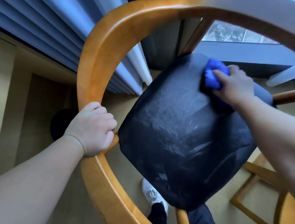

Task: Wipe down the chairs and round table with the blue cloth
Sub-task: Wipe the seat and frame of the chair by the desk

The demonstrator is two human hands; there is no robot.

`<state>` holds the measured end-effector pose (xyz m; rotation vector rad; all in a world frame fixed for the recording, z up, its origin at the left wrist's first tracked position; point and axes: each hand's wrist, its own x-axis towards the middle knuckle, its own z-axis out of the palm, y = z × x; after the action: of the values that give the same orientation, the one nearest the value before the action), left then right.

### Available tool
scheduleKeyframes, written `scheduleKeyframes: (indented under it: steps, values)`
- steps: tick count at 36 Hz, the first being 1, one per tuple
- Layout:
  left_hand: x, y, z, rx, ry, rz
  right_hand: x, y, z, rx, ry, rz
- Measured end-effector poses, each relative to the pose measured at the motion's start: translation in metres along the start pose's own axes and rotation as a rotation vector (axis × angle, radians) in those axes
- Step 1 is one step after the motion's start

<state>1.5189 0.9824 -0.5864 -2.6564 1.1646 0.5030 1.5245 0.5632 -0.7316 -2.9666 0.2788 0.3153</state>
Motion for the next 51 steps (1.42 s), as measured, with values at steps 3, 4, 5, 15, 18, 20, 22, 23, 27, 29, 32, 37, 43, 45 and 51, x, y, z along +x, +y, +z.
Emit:
scheduleKeyframes:
  steps: [3,4,5,15,18,20,22,23,27,29,32,37,43,45,51]
  values:
    - [0.001,0.001,-0.001,-0.001,0.007,0.009,0.013,0.016,-0.006,0.053,0.023,0.254]
    - [0.001,0.001,-0.001,0.002,0.012,0.007,0.015,0.016,-0.006,0.078,0.020,0.308]
    - [0.001,0.001,-0.001,0.002,0.015,0.007,0.016,0.014,-0.005,0.099,0.016,0.340]
    - [-0.001,0.002,-0.001,-0.009,0.024,0.012,0.006,0.021,-0.005,0.244,-0.044,0.382]
    - [-0.001,0.001,-0.001,-0.004,0.030,0.010,0.001,0.015,0.001,0.327,-0.019,0.407]
    - [-0.001,0.001,0.000,-0.002,0.033,0.012,-0.006,0.005,0.003,0.349,0.006,0.437]
    - [-0.001,0.001,0.000,0.008,0.033,0.014,-0.015,-0.008,0.004,0.344,0.008,0.442]
    - [-0.001,0.001,0.000,0.010,0.033,0.016,-0.021,-0.016,0.005,0.325,-0.006,0.425]
    - [-0.001,0.001,-0.002,0.026,0.019,0.006,-0.047,-0.066,0.010,0.184,-0.117,0.203]
    - [-0.002,0.001,-0.001,0.020,0.024,0.002,-0.063,-0.093,0.015,0.154,-0.169,0.124]
    - [-0.002,0.001,-0.001,0.021,0.018,0.005,-0.090,-0.121,0.026,0.121,-0.232,0.004]
    - [-0.001,0.002,-0.002,0.036,0.014,0.005,-0.116,-0.142,0.035,0.051,-0.267,-0.071]
    - [-0.002,0.001,-0.001,0.037,0.009,0.013,-0.114,-0.127,0.024,0.243,-0.289,-0.052]
    - [-0.002,0.001,-0.001,0.034,0.015,0.018,-0.115,-0.121,0.022,0.479,-0.269,-0.027]
    - [-0.001,0.000,0.000,0.036,0.020,0.022,-0.111,-0.108,0.006,0.929,-0.222,0.131]
